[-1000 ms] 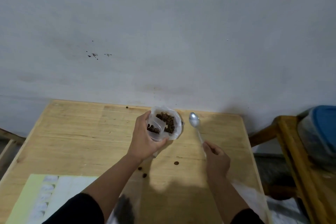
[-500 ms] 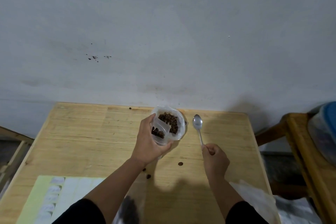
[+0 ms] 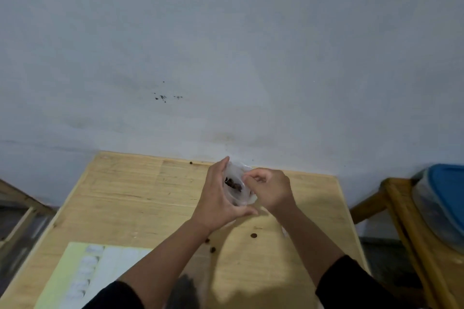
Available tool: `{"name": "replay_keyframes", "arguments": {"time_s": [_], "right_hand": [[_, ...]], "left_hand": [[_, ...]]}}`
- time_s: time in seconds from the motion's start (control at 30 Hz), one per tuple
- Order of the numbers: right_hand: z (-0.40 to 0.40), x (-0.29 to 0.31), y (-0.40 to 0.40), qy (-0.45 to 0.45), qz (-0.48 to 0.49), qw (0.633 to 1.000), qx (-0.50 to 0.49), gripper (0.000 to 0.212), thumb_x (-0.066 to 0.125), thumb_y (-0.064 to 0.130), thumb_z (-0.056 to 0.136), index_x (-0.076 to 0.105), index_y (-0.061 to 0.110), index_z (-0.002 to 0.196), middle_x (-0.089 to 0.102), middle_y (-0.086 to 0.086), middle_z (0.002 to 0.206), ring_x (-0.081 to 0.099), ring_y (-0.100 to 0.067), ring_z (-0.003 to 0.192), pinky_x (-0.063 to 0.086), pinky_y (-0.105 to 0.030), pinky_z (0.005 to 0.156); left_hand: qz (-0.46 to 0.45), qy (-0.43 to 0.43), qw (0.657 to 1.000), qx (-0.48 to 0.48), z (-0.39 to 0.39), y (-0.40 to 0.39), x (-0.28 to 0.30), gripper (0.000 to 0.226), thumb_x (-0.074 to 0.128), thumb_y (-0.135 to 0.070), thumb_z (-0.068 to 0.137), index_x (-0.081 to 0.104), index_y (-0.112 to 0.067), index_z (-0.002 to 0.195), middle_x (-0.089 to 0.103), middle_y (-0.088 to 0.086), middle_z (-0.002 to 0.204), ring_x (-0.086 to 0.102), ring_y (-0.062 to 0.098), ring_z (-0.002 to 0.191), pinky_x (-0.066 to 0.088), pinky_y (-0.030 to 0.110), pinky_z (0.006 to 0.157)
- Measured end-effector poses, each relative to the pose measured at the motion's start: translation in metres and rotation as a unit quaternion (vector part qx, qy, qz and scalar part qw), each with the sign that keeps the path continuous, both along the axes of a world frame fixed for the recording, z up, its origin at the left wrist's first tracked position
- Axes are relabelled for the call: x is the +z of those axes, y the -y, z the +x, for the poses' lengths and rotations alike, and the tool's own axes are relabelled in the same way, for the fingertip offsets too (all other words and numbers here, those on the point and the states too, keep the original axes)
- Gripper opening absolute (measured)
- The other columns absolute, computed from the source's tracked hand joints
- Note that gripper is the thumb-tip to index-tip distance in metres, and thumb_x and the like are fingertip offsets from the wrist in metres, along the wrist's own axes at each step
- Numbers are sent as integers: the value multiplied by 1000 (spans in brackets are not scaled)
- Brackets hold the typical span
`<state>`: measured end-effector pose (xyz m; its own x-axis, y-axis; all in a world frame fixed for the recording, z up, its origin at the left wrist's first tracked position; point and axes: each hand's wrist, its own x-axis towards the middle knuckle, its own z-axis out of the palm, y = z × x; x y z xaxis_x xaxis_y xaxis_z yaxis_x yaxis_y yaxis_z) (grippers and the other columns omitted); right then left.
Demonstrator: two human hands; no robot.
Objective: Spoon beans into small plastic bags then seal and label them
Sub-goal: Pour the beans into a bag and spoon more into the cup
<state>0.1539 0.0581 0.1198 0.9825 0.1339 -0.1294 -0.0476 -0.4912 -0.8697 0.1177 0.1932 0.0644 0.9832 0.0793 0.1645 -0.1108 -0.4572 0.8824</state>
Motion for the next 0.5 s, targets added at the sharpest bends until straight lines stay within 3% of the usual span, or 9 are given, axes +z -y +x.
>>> {"name": "replay_keyframes", "arguments": {"time_s": [0.1, 0.23, 0.3, 0.37, 0.5], "right_hand": [[2, 23, -4, 38, -38, 998, 38, 7, 68, 22, 80, 75, 20, 80, 70, 10, 74, 64, -3, 71, 50, -19, 69], [3, 52, -11, 69, -45, 993, 86, 7, 69, 21, 79, 75, 23, 78, 70, 13, 75, 59, 9, 64, 42, -3, 57], [3, 62, -14, 80, -33, 992, 97, 7, 69, 22, 81, 76, 21, 81, 70, 15, 77, 59, 12, 68, 41, -2, 61], [-1, 70, -15, 80, 9, 992, 92, 9, 68, 25, 83, 75, 21, 84, 72, 13, 84, 62, 7, 78, 45, -8, 69], [-14, 71, -10, 96, 147, 983, 56, 22, 69, 19, 82, 66, 31, 101, 70, 5, 96, 65, -7, 94, 51, -18, 82]], "left_hand": [[-9, 7, 1000, 27, -6, -10, 16, 118, 87, -51, 45, 27, -20, 142, 35, -11, 130, 34, 0, 122, 22, -4, 94], [-20, 78, 993, 87, -12, -21, 33, 72, 64, -55, 70, 40, -28, 133, 46, -18, 114, 46, -4, 108, 35, 6, 91], [-44, 105, 987, 113, -13, -25, 42, 49, 65, -39, 81, 46, -33, 126, 51, -19, 111, 51, -2, 105, 42, 11, 88], [-67, 119, 981, 136, -15, -28, 51, 38, 63, -21, 87, 51, -34, 120, 57, -13, 108, 56, 4, 98, 46, 14, 84], [-134, 107, 968, 181, -16, -32, 65, 29, 57, -20, 92, 56, -28, 120, 62, -2, 107, 59, 9, 89, 44, 7, 73]]}}
